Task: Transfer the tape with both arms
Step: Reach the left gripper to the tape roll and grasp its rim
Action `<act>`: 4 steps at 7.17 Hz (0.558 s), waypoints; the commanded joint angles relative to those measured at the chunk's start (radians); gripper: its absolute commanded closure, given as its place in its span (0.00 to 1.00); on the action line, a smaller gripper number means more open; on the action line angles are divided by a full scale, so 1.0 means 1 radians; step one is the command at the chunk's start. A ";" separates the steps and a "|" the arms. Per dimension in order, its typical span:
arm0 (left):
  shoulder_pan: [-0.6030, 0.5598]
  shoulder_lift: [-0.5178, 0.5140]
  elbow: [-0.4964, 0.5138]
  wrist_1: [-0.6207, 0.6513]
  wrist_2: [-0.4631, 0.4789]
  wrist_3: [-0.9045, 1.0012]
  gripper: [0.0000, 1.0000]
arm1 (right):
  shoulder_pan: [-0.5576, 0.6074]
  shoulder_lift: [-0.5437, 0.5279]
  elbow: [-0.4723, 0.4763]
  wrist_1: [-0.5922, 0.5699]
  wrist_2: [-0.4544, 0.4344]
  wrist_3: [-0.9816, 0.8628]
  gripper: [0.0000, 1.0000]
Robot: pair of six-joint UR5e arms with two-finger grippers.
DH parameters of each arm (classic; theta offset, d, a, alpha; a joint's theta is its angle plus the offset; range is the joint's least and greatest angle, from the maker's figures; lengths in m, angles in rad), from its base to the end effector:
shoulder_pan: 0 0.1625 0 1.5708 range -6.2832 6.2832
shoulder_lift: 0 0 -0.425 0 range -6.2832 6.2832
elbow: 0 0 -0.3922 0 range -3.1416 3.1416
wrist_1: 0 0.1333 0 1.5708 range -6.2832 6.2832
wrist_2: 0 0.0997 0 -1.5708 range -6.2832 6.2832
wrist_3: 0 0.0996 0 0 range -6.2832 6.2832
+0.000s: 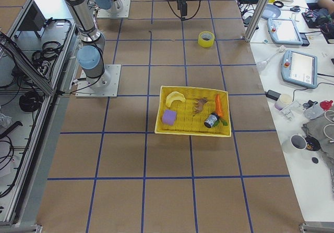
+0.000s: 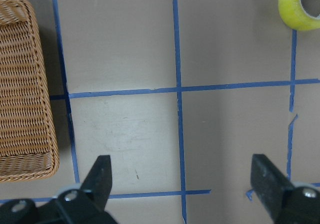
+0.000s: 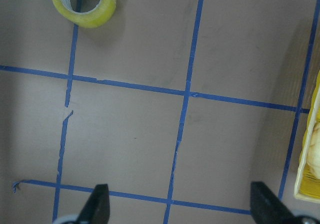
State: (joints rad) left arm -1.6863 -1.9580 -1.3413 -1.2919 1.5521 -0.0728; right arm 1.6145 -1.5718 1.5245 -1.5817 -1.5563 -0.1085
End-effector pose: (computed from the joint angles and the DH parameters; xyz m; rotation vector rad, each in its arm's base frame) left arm -0.2102 -0.6389 0.4076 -0.0681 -3.1054 0.1849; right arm 0.1563 -0.4903 0.5124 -0.2384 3.1186 -0.0917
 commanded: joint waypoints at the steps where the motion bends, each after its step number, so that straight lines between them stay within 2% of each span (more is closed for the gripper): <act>1: -0.088 -0.202 0.086 0.116 0.000 -0.094 0.00 | -0.001 0.003 0.008 -0.011 0.002 0.003 0.00; 2: -0.096 -0.270 0.102 0.184 -0.001 -0.100 0.00 | -0.004 0.003 0.006 -0.015 -0.004 0.003 0.00; 4: -0.128 -0.379 0.178 0.198 -0.003 -0.145 0.00 | -0.005 0.007 0.002 -0.017 0.013 0.001 0.00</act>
State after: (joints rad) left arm -1.7963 -2.2629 -1.2102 -1.1107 1.5506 -0.1915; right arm 1.6120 -1.5679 1.5287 -1.5970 -1.5496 -0.1062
